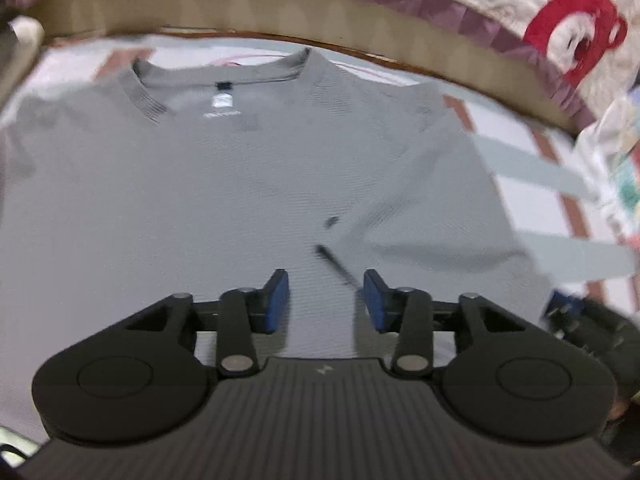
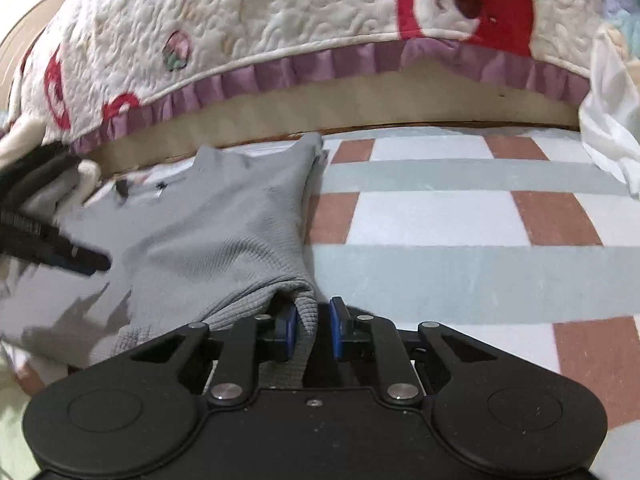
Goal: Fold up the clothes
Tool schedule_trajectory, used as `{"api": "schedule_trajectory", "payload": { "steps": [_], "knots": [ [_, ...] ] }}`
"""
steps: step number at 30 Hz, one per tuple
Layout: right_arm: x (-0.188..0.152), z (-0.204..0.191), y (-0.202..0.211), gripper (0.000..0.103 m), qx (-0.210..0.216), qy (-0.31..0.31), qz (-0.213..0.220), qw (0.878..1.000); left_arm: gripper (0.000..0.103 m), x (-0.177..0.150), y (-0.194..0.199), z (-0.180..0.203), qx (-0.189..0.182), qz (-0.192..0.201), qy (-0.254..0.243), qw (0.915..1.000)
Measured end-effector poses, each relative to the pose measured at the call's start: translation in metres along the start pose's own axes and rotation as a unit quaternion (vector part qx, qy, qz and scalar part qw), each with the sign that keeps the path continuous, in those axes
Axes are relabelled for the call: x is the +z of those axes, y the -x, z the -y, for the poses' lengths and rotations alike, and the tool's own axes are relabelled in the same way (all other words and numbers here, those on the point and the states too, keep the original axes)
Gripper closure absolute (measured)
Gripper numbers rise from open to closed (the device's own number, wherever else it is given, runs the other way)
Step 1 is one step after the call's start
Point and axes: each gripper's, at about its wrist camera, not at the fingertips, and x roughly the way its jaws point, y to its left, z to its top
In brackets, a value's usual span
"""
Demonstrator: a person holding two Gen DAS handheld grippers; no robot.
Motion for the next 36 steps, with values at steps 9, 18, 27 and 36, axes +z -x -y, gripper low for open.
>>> {"api": "schedule_trajectory", "payload": {
  "steps": [9,18,27,36],
  "knots": [
    [0.004,0.027,0.02,0.086,0.055,-0.095,-0.011,0.994,0.036,0.002,-0.032,0.026,0.086,-0.037,-0.046,0.9946],
    [0.035,-0.018,0.036,0.054,0.155,-0.063,0.003,0.986,0.033,-0.017,-0.005,-0.017,0.022,-0.013,0.063,0.9977],
    [-0.002,-0.041,-0.003,0.054,0.18,-0.163,-0.129,0.962,0.033,-0.036,0.044,-0.064,0.04,-0.041,0.095,0.9938],
    [0.064,-0.144,0.01,0.052,0.191,0.05,-0.125,0.972,0.033,-0.029,0.146,-0.191,0.132,0.047,0.136,0.9807]
  ]
}}
